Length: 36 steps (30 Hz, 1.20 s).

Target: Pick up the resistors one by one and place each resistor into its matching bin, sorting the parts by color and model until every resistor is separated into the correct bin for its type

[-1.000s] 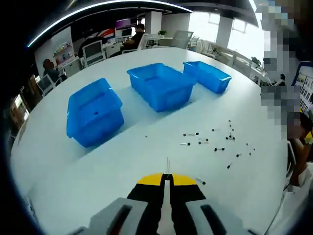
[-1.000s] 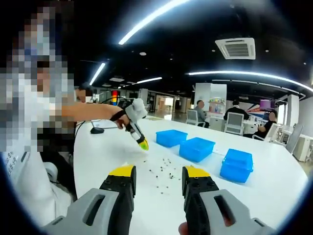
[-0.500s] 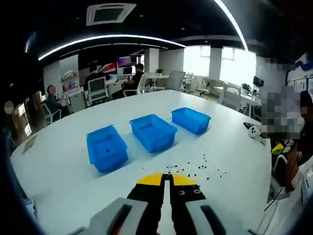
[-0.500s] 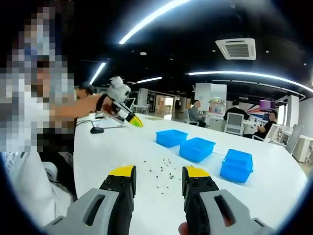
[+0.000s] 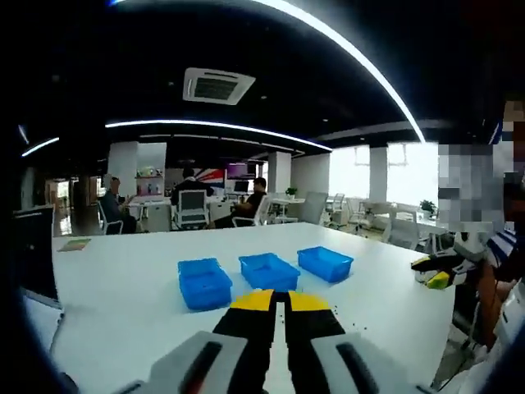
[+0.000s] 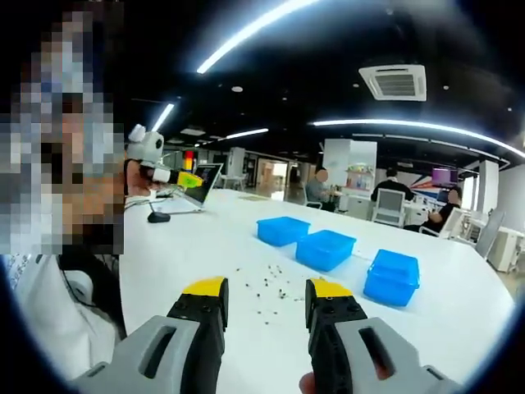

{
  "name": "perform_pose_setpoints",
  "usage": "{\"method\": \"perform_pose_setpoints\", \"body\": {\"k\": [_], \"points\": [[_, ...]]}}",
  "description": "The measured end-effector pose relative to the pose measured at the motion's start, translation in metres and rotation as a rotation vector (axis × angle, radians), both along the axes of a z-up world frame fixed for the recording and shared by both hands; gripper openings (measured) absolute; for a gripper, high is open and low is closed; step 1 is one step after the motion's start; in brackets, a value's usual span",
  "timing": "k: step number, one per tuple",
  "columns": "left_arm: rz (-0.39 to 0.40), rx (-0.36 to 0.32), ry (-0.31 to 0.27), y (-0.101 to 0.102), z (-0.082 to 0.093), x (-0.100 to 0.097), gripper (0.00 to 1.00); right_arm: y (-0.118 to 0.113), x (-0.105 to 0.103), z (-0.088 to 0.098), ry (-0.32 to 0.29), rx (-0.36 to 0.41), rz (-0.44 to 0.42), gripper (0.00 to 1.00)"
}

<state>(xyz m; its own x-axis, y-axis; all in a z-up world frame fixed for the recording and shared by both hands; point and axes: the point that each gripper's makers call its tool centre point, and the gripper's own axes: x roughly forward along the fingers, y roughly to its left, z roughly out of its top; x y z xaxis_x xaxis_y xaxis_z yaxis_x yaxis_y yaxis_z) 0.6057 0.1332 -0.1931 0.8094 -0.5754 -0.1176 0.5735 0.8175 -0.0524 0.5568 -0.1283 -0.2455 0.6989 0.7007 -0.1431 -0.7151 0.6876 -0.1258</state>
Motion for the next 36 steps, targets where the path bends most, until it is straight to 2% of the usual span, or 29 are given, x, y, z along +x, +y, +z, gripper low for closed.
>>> {"method": "perform_pose_setpoints", "body": {"k": [2, 6, 15, 18, 23, 28, 32, 36], "points": [[0.006, -0.013, 0.005, 0.002, -0.004, -0.003, 0.07, 0.0, 0.0, 0.0, 0.0, 0.001, -0.001, 0.39], [0.035, -0.017, 0.008, 0.007, -0.011, 0.004, 0.07, -0.001, 0.0, 0.0, -0.001, 0.0, -0.001, 0.39], [0.083, -0.042, 0.035, 0.013, -0.022, 0.043, 0.07, -0.003, 0.0, 0.002, -0.006, 0.0, -0.008, 0.39], [0.125, -0.029, 0.03, 0.021, -0.023, 0.063, 0.07, -0.004, 0.001, 0.002, -0.004, 0.002, -0.01, 0.39], [0.16, -0.062, 0.034, 0.029, -0.018, 0.092, 0.07, -0.005, 0.003, 0.001, -0.002, 0.002, -0.011, 0.39], [0.174, -0.065, 0.052, 0.024, -0.021, 0.121, 0.07, -0.004, 0.003, 0.001, -0.001, 0.002, -0.009, 0.39], [0.206, -0.081, 0.057, 0.022, -0.024, 0.16, 0.07, -0.002, 0.003, 0.0, 0.0, 0.0, -0.003, 0.39], [0.223, -0.064, 0.069, 0.02, -0.026, 0.197, 0.07, -0.003, 0.002, 0.002, -0.004, 0.001, -0.004, 0.39]]}}
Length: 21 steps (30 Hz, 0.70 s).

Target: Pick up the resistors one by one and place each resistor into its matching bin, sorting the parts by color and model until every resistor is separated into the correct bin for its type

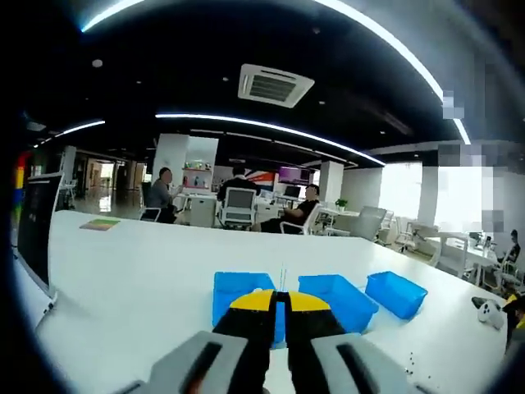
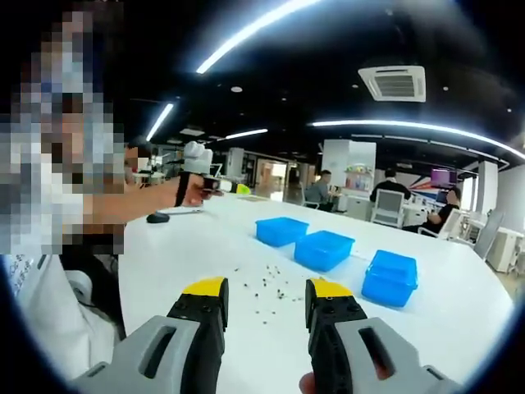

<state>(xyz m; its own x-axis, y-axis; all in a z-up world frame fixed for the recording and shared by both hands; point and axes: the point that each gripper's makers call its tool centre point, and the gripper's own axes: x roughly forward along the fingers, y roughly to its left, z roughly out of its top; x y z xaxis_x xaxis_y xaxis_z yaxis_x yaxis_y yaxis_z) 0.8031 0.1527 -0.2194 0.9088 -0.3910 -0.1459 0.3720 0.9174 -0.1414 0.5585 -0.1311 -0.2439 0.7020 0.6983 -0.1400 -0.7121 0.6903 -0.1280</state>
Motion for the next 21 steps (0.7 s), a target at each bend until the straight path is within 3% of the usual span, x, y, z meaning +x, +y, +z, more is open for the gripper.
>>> {"method": "perform_pose_setpoints", "body": {"k": [2, 10, 14, 21], "points": [[0.023, 0.072, 0.0, 0.003, -0.006, 0.018, 0.07, 0.0, 0.0, 0.0, 0.0, -0.001, 0.0, 0.39], [0.09, 0.11, 0.07, 0.006, -0.039, 0.067, 0.07, 0.001, 0.0, -0.001, 0.002, -0.001, 0.002, 0.39], [0.104, 0.132, 0.09, 0.008, -0.047, 0.077, 0.07, 0.002, 0.0, -0.002, 0.002, -0.004, 0.002, 0.39], [0.118, 0.171, 0.075, 0.007, -0.052, 0.086, 0.08, 0.002, 0.001, -0.004, 0.007, -0.007, 0.003, 0.39]]}}
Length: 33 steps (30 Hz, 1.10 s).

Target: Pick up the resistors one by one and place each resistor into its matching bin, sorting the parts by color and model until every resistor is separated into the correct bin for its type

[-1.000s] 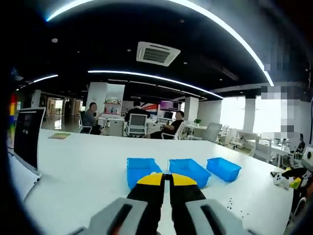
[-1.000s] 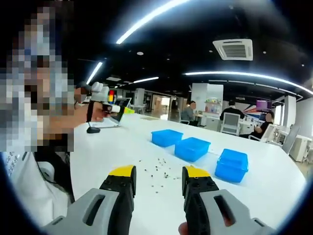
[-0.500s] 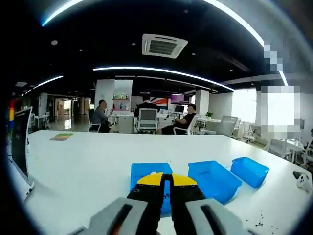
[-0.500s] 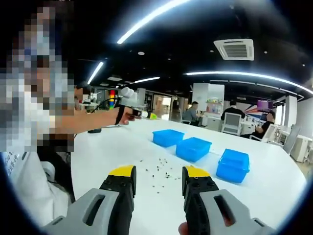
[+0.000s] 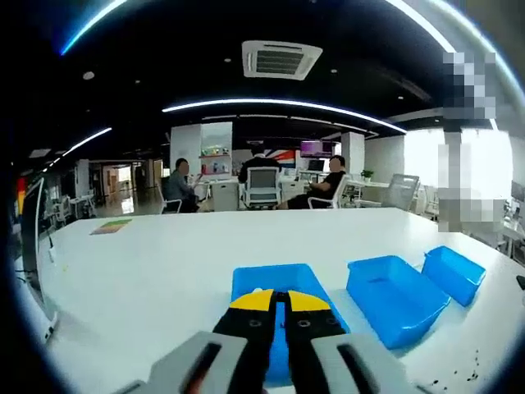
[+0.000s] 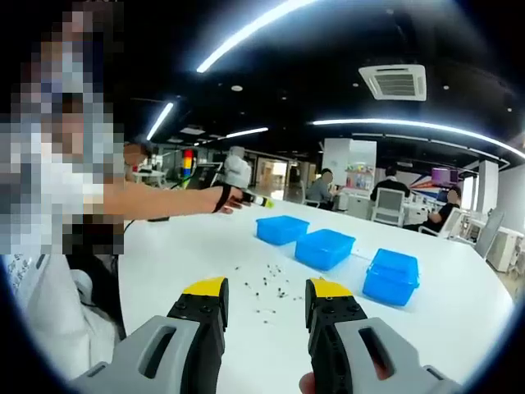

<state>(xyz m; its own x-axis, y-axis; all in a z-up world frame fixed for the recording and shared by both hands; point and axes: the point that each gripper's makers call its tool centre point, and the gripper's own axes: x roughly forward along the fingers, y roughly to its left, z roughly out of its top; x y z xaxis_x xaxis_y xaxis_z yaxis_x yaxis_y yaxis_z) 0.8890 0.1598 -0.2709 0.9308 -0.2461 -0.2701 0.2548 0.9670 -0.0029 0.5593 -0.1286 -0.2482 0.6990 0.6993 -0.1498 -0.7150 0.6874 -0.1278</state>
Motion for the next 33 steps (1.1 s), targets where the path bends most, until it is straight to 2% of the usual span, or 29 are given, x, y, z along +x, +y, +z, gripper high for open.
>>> {"method": "perform_pose_setpoints", "body": {"k": [2, 3, 6, 8, 15, 20, 27, 33], "points": [[0.019, -0.013, -0.007, 0.003, 0.0, 0.004, 0.1, 0.0, 0.0, 0.0, 0.0, 0.001, 0.0, 0.39], [0.023, -0.018, -0.009, 0.003, 0.0, 0.005, 0.15, 0.0, 0.0, 0.0, 0.0, 0.0, -0.001, 0.39], [-0.001, -0.021, -0.015, 0.0, 0.0, 0.008, 0.39, -0.001, 0.0, 0.0, 0.0, 0.0, -0.002, 0.39], [-0.013, -0.017, -0.016, 0.0, 0.001, 0.007, 0.46, -0.001, 0.0, 0.001, -0.001, 0.001, -0.004, 0.39], [-0.046, 0.011, -0.034, 0.0, 0.009, -0.008, 0.46, 0.001, 0.0, -0.002, 0.003, 0.001, 0.001, 0.39], [-0.08, 0.014, -0.049, -0.004, 0.016, -0.026, 0.46, 0.002, -0.001, -0.003, 0.002, 0.0, 0.002, 0.39], [-0.166, -0.038, -0.118, -0.017, 0.036, -0.08, 0.46, 0.001, -0.003, 0.001, -0.008, 0.004, -0.001, 0.39], [-0.214, -0.076, -0.171, -0.017, 0.053, -0.132, 0.46, 0.002, -0.003, 0.0, -0.006, 0.003, 0.0, 0.39]]}}
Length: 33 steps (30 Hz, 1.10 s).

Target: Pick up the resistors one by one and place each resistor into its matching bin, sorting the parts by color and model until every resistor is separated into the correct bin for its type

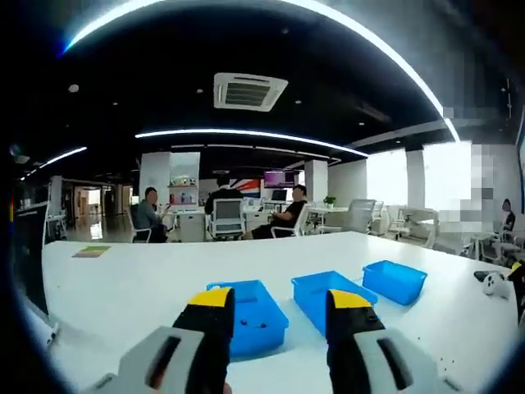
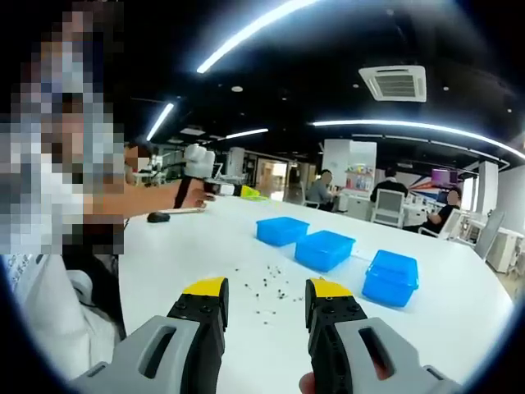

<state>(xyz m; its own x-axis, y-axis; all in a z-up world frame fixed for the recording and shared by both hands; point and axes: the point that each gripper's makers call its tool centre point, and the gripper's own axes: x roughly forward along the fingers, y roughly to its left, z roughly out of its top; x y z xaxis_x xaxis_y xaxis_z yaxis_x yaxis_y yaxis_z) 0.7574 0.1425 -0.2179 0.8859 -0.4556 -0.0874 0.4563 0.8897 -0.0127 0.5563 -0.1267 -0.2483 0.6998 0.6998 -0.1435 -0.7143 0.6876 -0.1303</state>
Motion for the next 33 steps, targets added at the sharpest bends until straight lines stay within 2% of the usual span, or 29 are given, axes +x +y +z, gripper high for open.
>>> {"method": "perform_pose_setpoints", "body": {"k": [10, 12, 16, 19, 21, 26, 33], "points": [[-0.07, -0.016, -0.032, 0.002, -0.004, -0.084, 0.46, 0.001, 0.001, 0.0, 0.001, -0.003, 0.002, 0.39], [-0.081, -0.016, -0.039, 0.002, -0.009, -0.095, 0.46, 0.0, 0.001, 0.0, -0.001, -0.003, 0.0, 0.39], [-0.105, 0.001, -0.024, 0.0, -0.032, -0.113, 0.46, -0.001, 0.001, -0.001, 0.002, -0.003, -0.004, 0.39], [-0.106, 0.012, -0.027, 0.004, -0.041, -0.121, 0.46, -0.002, 0.001, -0.001, 0.003, -0.005, -0.003, 0.39], [-0.109, -0.007, -0.005, 0.005, -0.045, -0.123, 0.46, -0.003, 0.001, -0.001, 0.0, -0.006, -0.006, 0.39], [-0.081, -0.01, 0.028, 0.014, -0.046, -0.115, 0.38, -0.005, 0.002, 0.0, -0.001, -0.005, -0.012, 0.39], [-0.111, 0.028, 0.071, -0.001, -0.049, -0.111, 0.38, -0.007, 0.002, 0.001, -0.003, -0.004, -0.015, 0.39]]}}
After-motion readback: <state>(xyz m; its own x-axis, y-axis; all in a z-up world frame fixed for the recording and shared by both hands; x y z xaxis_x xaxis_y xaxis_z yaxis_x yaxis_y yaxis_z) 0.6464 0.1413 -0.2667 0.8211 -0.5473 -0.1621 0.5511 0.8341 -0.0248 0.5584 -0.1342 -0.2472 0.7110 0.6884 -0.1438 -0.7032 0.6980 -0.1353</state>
